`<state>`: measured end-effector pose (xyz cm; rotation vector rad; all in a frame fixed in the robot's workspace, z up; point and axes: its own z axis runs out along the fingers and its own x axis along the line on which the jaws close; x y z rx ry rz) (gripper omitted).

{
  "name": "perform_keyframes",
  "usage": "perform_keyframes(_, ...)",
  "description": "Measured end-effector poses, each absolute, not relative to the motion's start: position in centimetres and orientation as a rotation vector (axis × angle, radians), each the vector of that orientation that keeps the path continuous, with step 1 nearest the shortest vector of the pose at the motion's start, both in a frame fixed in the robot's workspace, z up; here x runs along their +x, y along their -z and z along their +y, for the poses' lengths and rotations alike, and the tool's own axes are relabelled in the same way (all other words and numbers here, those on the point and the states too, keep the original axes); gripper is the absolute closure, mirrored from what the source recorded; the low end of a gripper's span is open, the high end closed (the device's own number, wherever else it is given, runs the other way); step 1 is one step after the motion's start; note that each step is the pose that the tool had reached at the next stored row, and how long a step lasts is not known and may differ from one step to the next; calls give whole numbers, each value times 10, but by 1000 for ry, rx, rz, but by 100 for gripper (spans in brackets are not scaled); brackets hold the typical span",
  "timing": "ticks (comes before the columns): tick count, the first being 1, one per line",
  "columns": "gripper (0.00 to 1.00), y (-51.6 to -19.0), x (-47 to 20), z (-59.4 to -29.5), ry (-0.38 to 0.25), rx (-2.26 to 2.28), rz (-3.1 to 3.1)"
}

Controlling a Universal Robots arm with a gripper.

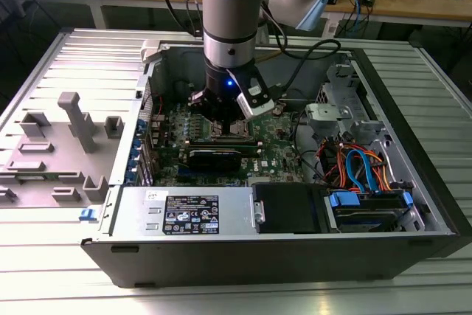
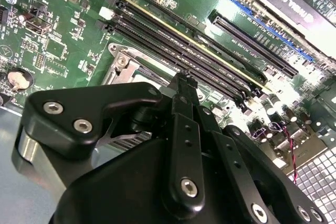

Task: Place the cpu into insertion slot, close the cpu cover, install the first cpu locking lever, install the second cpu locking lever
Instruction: 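Install the second cpu locking lever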

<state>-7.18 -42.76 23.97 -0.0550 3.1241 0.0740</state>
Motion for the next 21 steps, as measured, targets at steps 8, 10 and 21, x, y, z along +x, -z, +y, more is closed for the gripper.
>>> perform_keyframes(8,89,-240,-73,-428,-75,-53,3124)
perform_keyframes(10,89,-240,-73,-428,-77,-53,3124)
perform_keyframes(21,89,-240,-73,-442,-221,-52,3121)
